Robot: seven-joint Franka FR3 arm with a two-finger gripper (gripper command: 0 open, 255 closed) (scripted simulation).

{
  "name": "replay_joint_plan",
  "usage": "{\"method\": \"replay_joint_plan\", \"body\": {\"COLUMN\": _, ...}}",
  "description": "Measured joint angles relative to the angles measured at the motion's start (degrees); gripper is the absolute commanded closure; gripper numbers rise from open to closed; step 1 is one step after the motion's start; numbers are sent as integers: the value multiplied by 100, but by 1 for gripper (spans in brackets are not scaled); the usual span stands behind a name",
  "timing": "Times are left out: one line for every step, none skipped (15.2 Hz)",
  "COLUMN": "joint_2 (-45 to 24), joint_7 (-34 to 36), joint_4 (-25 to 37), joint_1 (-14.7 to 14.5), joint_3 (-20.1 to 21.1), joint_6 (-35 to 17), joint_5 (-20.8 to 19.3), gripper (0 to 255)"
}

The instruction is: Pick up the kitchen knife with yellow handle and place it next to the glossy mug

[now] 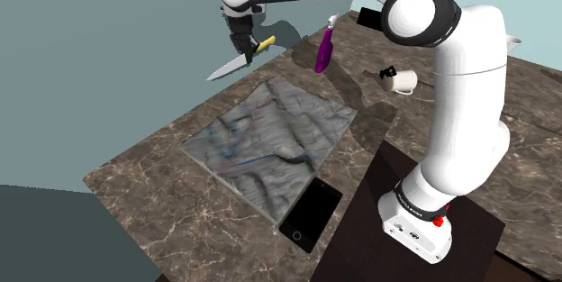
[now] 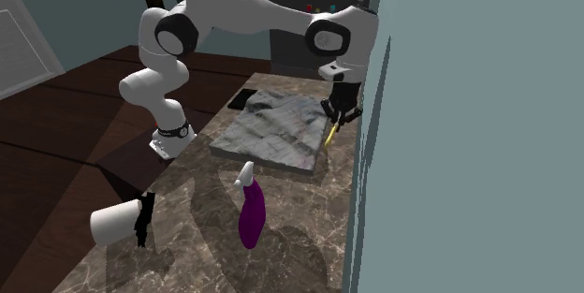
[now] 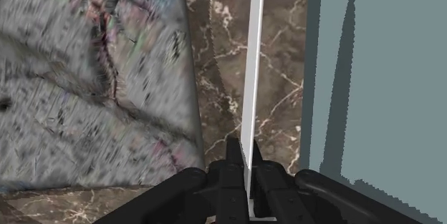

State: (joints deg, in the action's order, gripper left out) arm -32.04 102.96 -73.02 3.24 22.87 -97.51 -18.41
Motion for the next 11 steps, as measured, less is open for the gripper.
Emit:
{"method": "replay_joint_plan", "body": {"joint_2": 1, "joint_7": -17, "joint_4": 71, "joint_1": -5, "joint_3": 0, "joint_6": 69, "joint_5": 4, "gripper": 255}}
{"method": "replay_joint_plan", "body": {"joint_2": 3, "joint_7": -36, "joint_4": 148, "joint_1": -11, "joint_3": 1, "joint_6": 145, "joint_5": 8, "gripper": 255}}
{"method": "replay_joint_plan", "body": {"joint_2": 6, "joint_7": -48, "joint_4": 226, "joint_1": -22, "joint_3": 3, "joint_6": 224, "joint_5": 11, "gripper": 255}}
{"method": "replay_joint_plan", "body": {"joint_2": 17, "joint_7": -50, "joint_4": 270, "joint_1": -32, "joint_3": 7, "joint_6": 278, "joint_5": 16, "gripper": 255}}
{"method": "replay_joint_plan", "body": {"joint_2": 14, "joint_7": -68, "joint_4": 357, "joint_1": -42, "joint_3": 8, "joint_6": 358, "joint_5": 17, "gripper": 255}}
{"method": "replay_joint_plan", "body": {"joint_2": 21, "joint_7": -70, "joint_4": 396, "joint_1": -49, "joint_3": 10, "joint_6": 404, "joint_5": 21, "gripper": 255}}
{"method": "replay_joint_plan", "body": {"joint_2": 164, "joint_7": -94, "joint_4": 184, "joint_1": 28, "joint_3": 23, "joint_6": 331, "joint_5": 60, "gripper": 255}}
{"method": "replay_joint_plan", "body": {"joint_2": 359, "joint_7": -125, "joint_4": -96, "joint_1": 128, "joint_3": 39, "joint_6": 235, "joint_5": 114, "gripper": 255}}
{"method": "replay_joint_plan", "body": {"joint_2": 609, "joint_7": -172, "joint_4": -480, "joint_1": 261, "joint_3": 56, "joint_6": 85, "joint_5": 186, "gripper": 255}}
{"method": "replay_joint_plan", "body": {"joint_2": 873, "joint_7": -207, "joint_4": -858, "joint_1": 376, "joint_3": 76, "joint_6": -47, "joint_5": 265, "gripper": 255}}
{"method": "replay_joint_plan", "body": {"joint_2": 1132, "joint_7": -289, "joint_4": -1198, "joint_1": 504, "joint_3": 83, "joint_6": -156, "joint_5": 350, "gripper": 255}}
